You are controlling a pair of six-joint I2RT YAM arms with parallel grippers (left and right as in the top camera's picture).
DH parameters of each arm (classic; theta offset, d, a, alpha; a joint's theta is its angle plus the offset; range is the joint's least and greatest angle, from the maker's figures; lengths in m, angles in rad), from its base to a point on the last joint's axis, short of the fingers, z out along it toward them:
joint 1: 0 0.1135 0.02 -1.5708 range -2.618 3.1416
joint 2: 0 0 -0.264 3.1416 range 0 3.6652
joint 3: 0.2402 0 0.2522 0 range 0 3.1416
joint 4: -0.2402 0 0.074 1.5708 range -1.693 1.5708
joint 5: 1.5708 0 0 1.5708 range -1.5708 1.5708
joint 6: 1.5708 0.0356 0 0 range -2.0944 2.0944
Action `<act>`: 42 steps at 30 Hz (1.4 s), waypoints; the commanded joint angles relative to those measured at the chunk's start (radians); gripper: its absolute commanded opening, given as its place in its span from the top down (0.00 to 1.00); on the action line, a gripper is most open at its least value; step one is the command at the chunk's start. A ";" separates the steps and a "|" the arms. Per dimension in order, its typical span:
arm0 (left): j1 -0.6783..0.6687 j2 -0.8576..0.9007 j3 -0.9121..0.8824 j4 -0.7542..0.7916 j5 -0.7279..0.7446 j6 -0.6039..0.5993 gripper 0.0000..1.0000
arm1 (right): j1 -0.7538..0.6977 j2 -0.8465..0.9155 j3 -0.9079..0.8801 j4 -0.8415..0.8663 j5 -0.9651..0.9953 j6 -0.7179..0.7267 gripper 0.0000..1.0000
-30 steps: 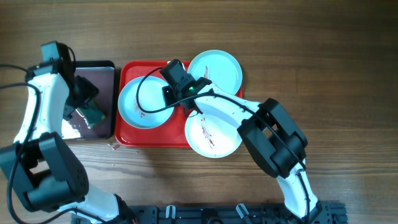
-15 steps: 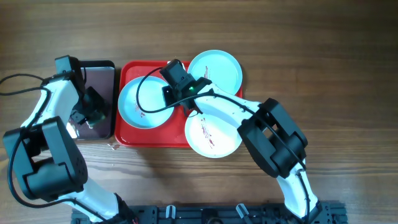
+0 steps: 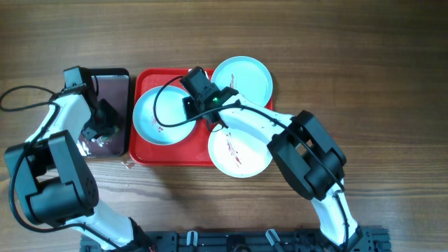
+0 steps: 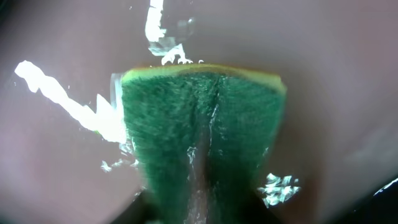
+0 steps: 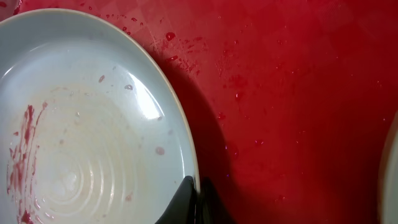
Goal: Clean dirty plates on tray and stack at the side
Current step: 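Grasp the green sponge in the water tray with the left gripper, then carry the sponge to the plate held by the right gripper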
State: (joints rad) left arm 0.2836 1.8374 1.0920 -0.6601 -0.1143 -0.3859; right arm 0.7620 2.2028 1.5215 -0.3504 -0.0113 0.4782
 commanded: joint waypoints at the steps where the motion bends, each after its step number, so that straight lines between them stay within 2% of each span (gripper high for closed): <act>1: 0.001 0.018 -0.013 0.020 0.000 0.004 0.96 | -0.001 0.032 0.008 -0.016 -0.012 -0.008 0.96; 9: -0.003 -0.049 0.006 -0.026 0.010 0.013 0.96 | -0.005 0.032 0.008 -0.046 -0.041 -0.024 0.96; 18: -0.076 -0.265 0.014 -0.084 0.209 0.173 0.96 | -0.068 0.032 0.010 -0.050 -0.231 -0.060 0.96; 20: -0.117 -0.288 0.014 -0.093 0.258 0.177 0.96 | -0.084 0.032 0.010 -0.053 -0.254 -0.061 0.96; 31: -0.310 -0.164 -0.056 -0.050 0.249 0.169 0.96 | -0.095 0.032 0.009 -0.051 -0.260 -0.060 0.96; 35: -0.328 -0.096 -0.101 0.022 0.185 0.169 0.96 | -0.095 0.032 0.009 -0.047 -0.260 -0.060 0.96; 42: -0.332 -0.022 -0.114 0.039 0.220 0.171 0.96 | -0.095 0.032 0.009 -0.043 -0.260 -0.060 0.96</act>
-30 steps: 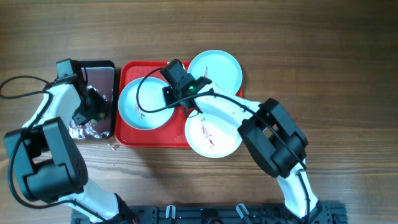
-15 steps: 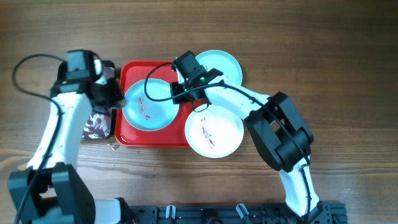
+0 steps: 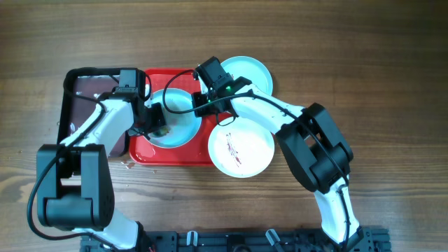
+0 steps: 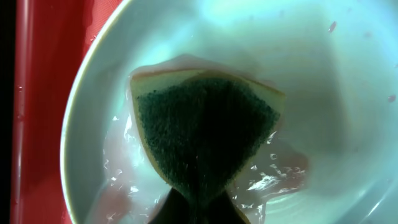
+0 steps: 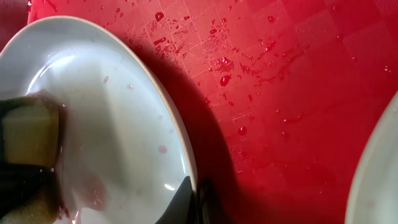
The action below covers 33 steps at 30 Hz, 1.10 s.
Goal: Clean dirty plates on tray and stack at the side
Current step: 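Carry the sponge to the plate held by the right gripper, then scrub the plate surface with the sponge in the left gripper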
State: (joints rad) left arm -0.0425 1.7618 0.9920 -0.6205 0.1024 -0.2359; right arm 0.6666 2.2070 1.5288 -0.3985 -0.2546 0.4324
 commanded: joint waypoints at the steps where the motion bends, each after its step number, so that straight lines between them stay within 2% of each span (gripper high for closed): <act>1: -0.010 0.056 -0.014 -0.006 0.041 0.026 0.96 | 0.000 0.027 0.002 0.006 -0.016 -0.014 0.96; 4: -0.038 0.056 -0.014 -0.023 0.251 0.103 0.96 | 0.000 0.027 0.002 0.006 -0.016 -0.014 0.96; 7: -0.068 0.056 -0.014 -0.021 0.388 0.129 0.96 | 0.000 0.027 0.002 0.006 -0.017 -0.014 0.96; 13: -0.106 0.056 -0.014 0.038 0.408 0.122 0.96 | 0.000 0.027 0.002 0.005 -0.017 -0.014 0.96; 18: -0.103 0.056 -0.014 0.137 0.225 -0.011 0.96 | 0.000 0.027 0.002 0.004 -0.017 -0.013 0.96; 26: -0.103 0.072 -0.014 0.348 0.142 -0.019 0.96 | 0.000 0.027 0.002 0.003 -0.017 -0.011 0.96; 29: -0.103 0.075 -0.014 0.338 -0.053 -0.148 0.96 | 0.000 0.027 0.002 0.002 -0.017 -0.011 0.96; 33: -0.103 0.075 -0.014 0.209 -0.370 -0.380 0.96 | 0.000 0.027 0.002 0.002 -0.016 -0.011 0.96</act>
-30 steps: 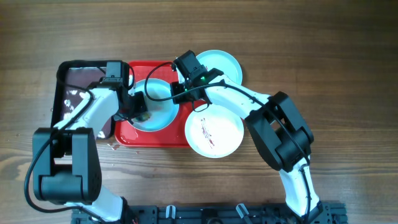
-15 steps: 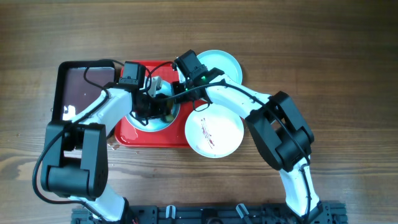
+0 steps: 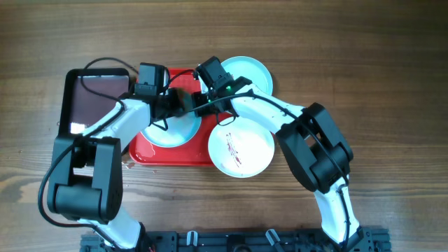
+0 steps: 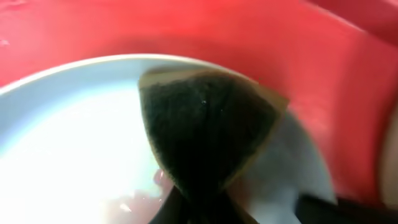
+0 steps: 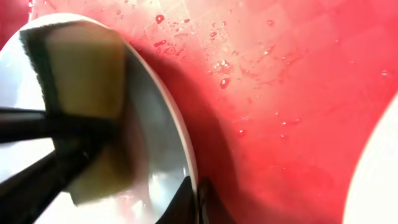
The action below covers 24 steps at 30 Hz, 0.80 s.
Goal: Clean dirty plates on tray and stack at the side
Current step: 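Scrub the plate surface with the sponge in the left gripper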
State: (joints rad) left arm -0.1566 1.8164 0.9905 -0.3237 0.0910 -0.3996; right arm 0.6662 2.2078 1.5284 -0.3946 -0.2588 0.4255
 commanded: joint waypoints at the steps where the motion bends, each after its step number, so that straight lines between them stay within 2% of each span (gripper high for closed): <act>1: 0.011 0.021 -0.013 -0.119 -0.397 -0.259 0.96 | 0.001 0.027 0.002 -0.001 -0.013 -0.004 0.96; 3: 0.011 0.020 -0.013 -0.166 -0.433 -0.320 0.96 | 0.001 0.027 0.002 0.001 -0.013 -0.004 0.95; 5: 0.010 0.020 -0.011 -0.184 -0.385 -0.299 0.96 | 0.001 0.027 0.002 0.001 -0.012 -0.005 0.96; 10: 0.010 0.020 -0.010 -0.163 0.010 -0.054 0.96 | 0.001 0.027 0.002 -0.003 -0.013 -0.004 0.96; 14: 0.010 0.020 -0.010 -0.156 0.283 0.064 0.96 | 0.001 0.027 0.002 -0.007 -0.013 -0.003 0.96; 17: 0.006 0.020 -0.011 -0.156 0.407 0.120 0.96 | 0.001 0.027 0.002 -0.009 -0.013 -0.003 0.96; 24: -0.020 0.030 -0.011 -0.163 0.432 0.154 0.96 | 0.001 0.027 0.002 -0.008 -0.028 -0.003 0.96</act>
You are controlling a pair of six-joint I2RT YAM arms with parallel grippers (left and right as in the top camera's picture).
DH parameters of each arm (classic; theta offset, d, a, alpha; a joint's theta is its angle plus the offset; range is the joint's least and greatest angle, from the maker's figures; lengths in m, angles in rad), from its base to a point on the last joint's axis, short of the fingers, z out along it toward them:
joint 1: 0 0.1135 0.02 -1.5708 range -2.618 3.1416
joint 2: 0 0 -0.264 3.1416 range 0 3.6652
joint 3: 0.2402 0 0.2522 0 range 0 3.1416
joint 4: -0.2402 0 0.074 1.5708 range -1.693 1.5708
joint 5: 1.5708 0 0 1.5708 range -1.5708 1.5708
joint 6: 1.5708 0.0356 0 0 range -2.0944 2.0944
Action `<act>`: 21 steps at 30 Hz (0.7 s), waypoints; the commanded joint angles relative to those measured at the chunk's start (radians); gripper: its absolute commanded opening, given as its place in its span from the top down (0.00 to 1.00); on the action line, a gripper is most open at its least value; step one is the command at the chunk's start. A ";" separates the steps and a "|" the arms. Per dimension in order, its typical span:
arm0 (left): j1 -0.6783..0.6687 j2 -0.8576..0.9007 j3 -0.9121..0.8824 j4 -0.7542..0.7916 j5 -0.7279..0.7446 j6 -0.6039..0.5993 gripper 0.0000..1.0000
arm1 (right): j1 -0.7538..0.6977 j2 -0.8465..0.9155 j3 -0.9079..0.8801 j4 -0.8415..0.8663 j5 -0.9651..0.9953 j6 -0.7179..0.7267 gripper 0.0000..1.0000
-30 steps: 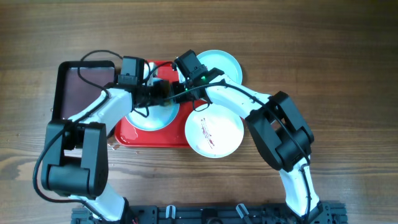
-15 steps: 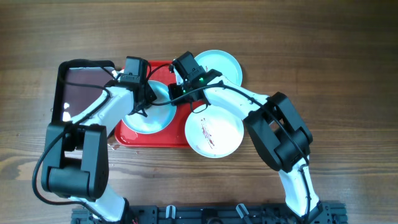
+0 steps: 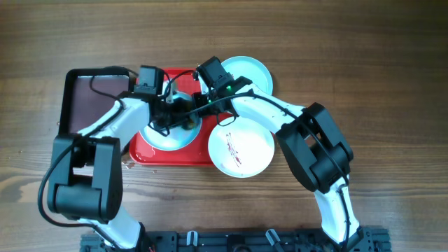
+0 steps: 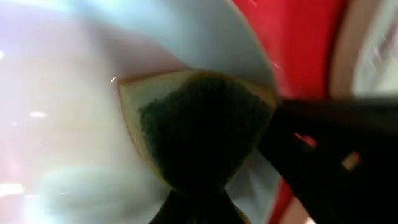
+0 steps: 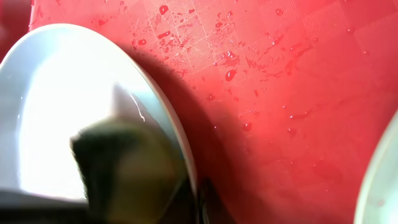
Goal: Clean dirty plates on tray and stack at the side
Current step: 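Scrub the plate surface with the sponge in the left gripper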
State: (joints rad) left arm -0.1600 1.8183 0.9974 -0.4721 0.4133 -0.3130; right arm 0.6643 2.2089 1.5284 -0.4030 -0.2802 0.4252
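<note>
A pale blue plate lies on the red tray. My left gripper is shut on a green-and-yellow sponge pressed into the plate's right side. My right gripper is shut on that plate's rim, its tips at the right edge. The sponge shows blurred inside the plate in the right wrist view. A stained plate lies at the tray's lower right. A clean-looking plate lies at the tray's upper right.
A black basin of dark water stands left of the tray. The tray surface is wet with droplets. Bare wooden table lies to the right and behind.
My left gripper has moved the sponge from the plate's upper part down to its right side, close to my right gripper's tips. The right gripper holds the rim as before.
My left gripper held the sponge in the basin's water while my right gripper gripped the stained plate's rim. Then the sponge was in the plate's lower left, then at its upper edge, now at its right side. The red streaks no longer show.
</note>
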 commanded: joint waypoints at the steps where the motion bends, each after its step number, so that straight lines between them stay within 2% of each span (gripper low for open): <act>1: -0.017 0.028 -0.018 -0.023 0.109 0.075 0.96 | 0.003 0.026 0.002 0.001 -0.006 -0.003 0.96; 5: -0.010 0.029 -0.018 -0.109 -0.014 0.074 0.96 | 0.003 0.026 0.002 0.000 -0.006 -0.003 0.96; 8: 0.006 0.029 -0.018 -0.180 -0.214 0.060 0.96 | 0.003 0.026 0.002 0.000 -0.006 -0.003 0.96; 12: 0.023 0.029 -0.017 -0.240 -0.568 -0.111 0.96 | 0.003 0.026 0.002 0.001 -0.006 -0.003 0.96; 14: 0.023 0.029 -0.017 -0.251 -0.679 -0.174 0.96 | 0.003 0.026 0.002 0.000 -0.006 -0.003 0.96; 17: 0.023 0.029 -0.017 -0.244 -0.755 -0.228 0.96 | 0.003 0.026 0.002 0.000 -0.006 -0.003 0.96; 21: 0.022 0.029 -0.017 -0.201 -0.759 -0.228 0.96 | 0.003 0.026 0.002 0.000 -0.006 -0.003 0.96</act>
State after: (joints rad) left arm -0.1654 1.7874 1.0252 -0.6971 -0.0429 -0.4747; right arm 0.6800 2.2089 1.5284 -0.3992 -0.3035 0.4263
